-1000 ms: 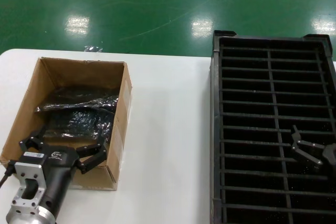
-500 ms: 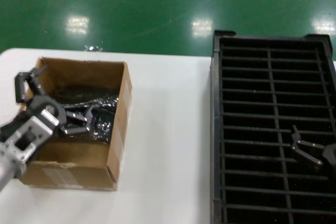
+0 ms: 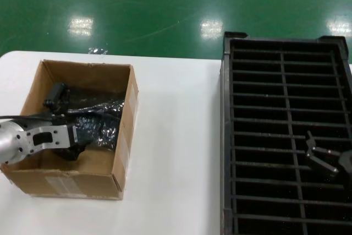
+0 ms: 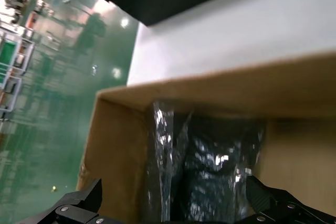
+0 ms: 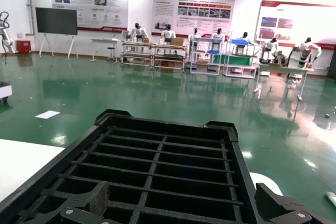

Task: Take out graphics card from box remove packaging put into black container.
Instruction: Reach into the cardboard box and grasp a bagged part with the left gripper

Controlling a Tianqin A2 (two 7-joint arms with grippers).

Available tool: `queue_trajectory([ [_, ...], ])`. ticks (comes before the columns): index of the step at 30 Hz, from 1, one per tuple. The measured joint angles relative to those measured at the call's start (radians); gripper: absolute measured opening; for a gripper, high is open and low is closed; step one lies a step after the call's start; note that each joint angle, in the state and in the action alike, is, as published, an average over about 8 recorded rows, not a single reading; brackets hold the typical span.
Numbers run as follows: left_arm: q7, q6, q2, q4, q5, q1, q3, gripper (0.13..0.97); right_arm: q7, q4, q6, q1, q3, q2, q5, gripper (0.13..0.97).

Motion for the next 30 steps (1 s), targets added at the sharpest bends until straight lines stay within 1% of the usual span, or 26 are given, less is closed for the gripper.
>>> queue_trajectory([
  [4, 0.027, 0.009, 0.013, 0.062, 0.028, -0.049, 0.025, 0.949, 0.0, 0.0, 0.0, 0.0, 0.0, 0.0, 0.0, 0.966],
  [9, 0.052, 0.009, 0.025, 0.106, 0.035, -0.079, 0.037, 0.922, 0.0, 0.0, 0.0, 0.0, 0.0, 0.0, 0.0, 0.966],
  [10, 0.056, 0.01, 0.025, 0.112, 0.034, -0.083, 0.039, 0.922, 0.0, 0.0, 0.0, 0.0, 0.0, 0.0, 0.0, 0.966],
  [18, 0.084, 0.022, 0.02, 0.142, 0.022, -0.099, 0.044, 0.813, 0.0, 0.0, 0.0, 0.0, 0.0, 0.0, 0.0, 0.966],
  [19, 0.088, 0.023, 0.019, 0.145, 0.02, -0.1, 0.044, 0.813, 0.0, 0.0, 0.0, 0.0, 0.0, 0.0, 0.0, 0.966],
  [27, 0.125, 0.019, 0.024, 0.177, 0.002, -0.115, 0.043, 0.637, 0.0, 0.0, 0.0, 0.0, 0.0, 0.0, 0.0, 0.966],
  [30, 0.137, 0.02, 0.028, 0.186, -0.005, -0.12, 0.045, 0.637, 0.0, 0.0, 0.0, 0.0, 0.0, 0.0, 0.0, 0.966],
])
